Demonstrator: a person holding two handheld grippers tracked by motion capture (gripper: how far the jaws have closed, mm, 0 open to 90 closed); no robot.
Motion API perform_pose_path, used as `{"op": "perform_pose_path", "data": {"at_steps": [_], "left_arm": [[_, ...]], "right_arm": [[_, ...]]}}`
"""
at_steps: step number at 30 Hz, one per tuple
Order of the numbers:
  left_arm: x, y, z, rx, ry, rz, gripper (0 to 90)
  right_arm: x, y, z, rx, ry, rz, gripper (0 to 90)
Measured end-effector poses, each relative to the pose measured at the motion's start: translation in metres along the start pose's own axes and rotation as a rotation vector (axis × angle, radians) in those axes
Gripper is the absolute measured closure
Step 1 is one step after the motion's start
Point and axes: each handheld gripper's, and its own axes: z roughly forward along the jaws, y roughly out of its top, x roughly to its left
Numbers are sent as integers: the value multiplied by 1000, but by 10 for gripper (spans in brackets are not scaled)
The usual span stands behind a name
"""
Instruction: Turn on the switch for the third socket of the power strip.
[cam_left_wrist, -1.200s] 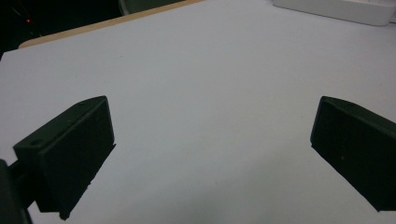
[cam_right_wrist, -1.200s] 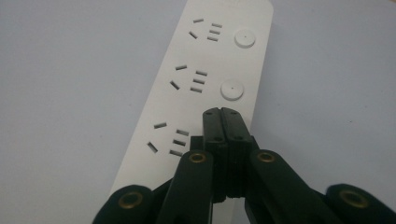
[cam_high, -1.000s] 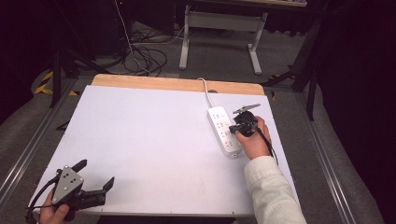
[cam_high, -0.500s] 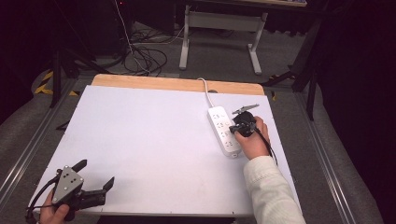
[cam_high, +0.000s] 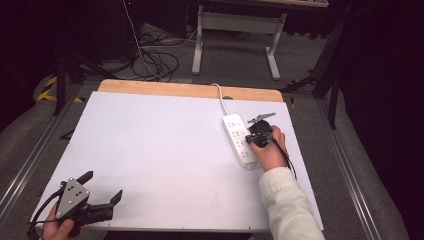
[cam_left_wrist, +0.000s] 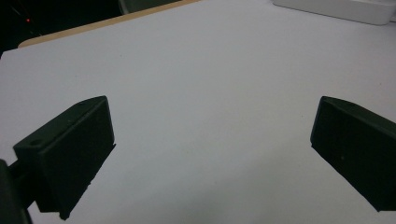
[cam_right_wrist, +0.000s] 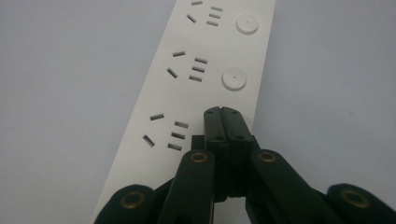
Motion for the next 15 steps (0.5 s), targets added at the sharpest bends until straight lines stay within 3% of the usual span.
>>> {"op": "perform_pose_path", "data": {"at_steps": [15], "left_arm": [[0, 0, 0, 1, 0, -2, 0]], "right_arm": [[2, 0, 3, -11, -27, 10, 900]]}}
